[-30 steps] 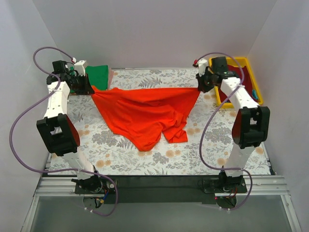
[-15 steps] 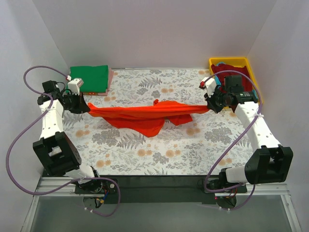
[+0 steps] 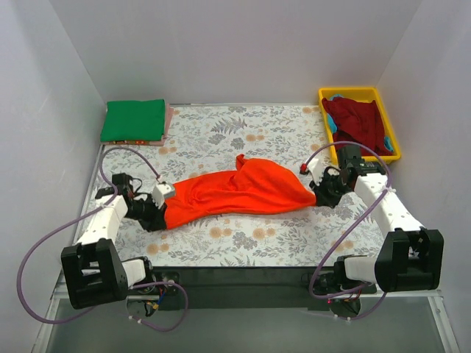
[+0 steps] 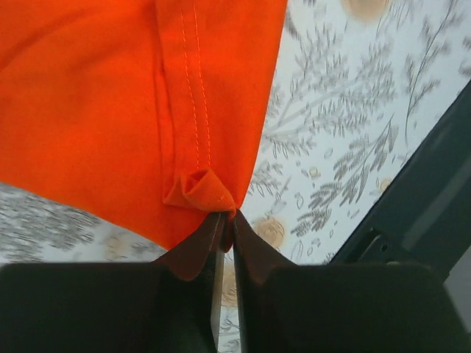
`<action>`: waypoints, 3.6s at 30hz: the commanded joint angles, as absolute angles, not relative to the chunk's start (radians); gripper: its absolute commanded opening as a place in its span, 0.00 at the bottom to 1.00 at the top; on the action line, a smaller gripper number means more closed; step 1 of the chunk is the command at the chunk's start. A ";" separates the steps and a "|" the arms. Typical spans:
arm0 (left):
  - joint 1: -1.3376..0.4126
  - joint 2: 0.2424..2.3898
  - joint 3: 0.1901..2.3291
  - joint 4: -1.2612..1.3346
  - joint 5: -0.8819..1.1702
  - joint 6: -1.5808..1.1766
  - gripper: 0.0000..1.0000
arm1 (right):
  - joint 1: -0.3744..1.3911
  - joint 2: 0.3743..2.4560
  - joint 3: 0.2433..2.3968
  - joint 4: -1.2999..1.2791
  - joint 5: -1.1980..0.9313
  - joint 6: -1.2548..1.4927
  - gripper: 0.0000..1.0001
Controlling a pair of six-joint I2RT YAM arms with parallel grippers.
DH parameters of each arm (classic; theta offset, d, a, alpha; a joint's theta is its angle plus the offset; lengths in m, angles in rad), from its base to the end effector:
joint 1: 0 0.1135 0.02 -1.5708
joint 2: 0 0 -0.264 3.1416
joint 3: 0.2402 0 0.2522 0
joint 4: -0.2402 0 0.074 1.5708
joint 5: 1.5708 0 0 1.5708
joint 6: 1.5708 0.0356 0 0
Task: Fold and stack the t-shirts
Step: Flatten the tshirt out
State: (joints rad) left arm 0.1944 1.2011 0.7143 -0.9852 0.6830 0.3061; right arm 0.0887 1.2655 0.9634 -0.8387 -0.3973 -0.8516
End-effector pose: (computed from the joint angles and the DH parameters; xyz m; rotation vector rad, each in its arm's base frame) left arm 0.1802 0.0126 0.1970 0.2009 2.7307 -0.9092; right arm 0.2347 0.0347 0.2526 -1.2731 2.2544 0.2730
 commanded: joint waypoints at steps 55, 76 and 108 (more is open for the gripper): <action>0.337 1.398 1.603 -0.770 0.699 -0.280 0.00 | 0.117 1.482 1.729 -0.870 -0.233 -0.738 0.01; 0.339 0.778 1.729 -0.373 0.321 -0.424 0.00 | 0.118 0.891 1.805 -0.422 0.031 -0.718 0.01; 0.146 1.863 1.700 -0.302 0.319 -0.389 0.16 | 0.189 1.848 1.513 -0.058 0.032 -0.704 0.18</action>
State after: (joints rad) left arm 0.1566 1.6970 1.3842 -0.3096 0.4522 -0.3252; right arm 0.1879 1.7081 1.3075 -0.1070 -0.1520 -0.8082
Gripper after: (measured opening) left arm 0.141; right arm 0.158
